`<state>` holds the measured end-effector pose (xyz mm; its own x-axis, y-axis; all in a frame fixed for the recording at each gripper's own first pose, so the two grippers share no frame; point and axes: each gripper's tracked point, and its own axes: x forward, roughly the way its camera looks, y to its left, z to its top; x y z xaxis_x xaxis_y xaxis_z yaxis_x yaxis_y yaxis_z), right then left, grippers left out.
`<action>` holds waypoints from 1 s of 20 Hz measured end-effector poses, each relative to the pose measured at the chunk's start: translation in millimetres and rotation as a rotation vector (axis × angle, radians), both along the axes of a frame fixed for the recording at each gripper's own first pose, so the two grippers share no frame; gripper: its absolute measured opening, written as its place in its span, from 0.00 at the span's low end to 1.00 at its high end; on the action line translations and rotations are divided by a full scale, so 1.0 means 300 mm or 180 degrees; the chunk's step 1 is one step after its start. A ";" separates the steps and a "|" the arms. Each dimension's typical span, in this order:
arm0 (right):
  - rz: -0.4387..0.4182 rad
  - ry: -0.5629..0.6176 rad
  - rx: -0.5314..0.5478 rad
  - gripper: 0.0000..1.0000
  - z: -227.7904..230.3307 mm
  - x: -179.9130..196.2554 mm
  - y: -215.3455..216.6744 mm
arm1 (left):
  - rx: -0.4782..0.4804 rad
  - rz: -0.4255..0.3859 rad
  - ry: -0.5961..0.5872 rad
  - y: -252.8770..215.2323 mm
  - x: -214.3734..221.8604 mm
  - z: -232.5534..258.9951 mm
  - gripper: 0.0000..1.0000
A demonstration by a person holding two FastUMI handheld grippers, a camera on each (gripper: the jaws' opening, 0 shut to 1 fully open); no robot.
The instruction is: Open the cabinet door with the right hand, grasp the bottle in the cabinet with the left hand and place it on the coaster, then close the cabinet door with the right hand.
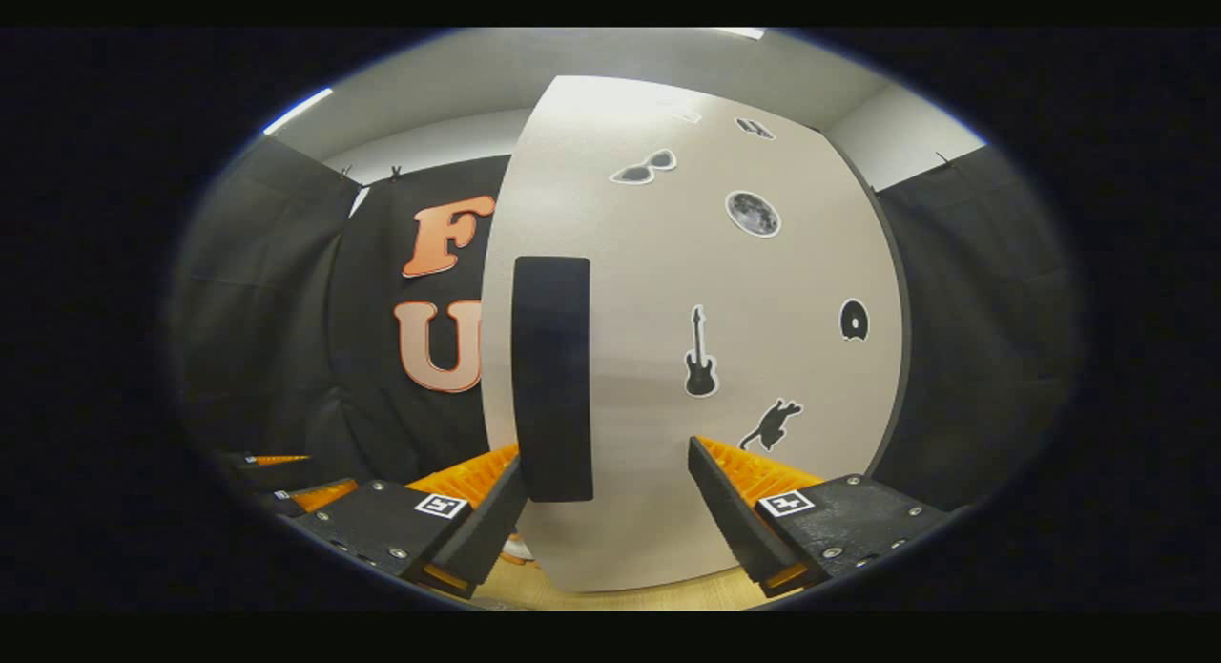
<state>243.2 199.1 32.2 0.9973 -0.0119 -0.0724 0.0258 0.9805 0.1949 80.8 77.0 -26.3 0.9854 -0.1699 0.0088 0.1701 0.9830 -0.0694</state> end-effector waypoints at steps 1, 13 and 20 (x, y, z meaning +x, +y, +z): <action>-0.0011 0.0013 0.0039 0.95 -0.005 0.012 -0.002 | -0.0016 -0.0026 0.0011 -0.001 0.004 -0.007 0.96; -0.0134 0.0089 0.0132 0.95 -0.037 0.124 0.020 | -0.0106 -0.0261 -0.0056 -0.005 0.073 0.058 0.96; -0.0128 0.0101 0.0025 0.95 -0.040 0.128 0.025 | -0.0140 -0.0111 -0.0004 0.018 0.029 0.081 0.94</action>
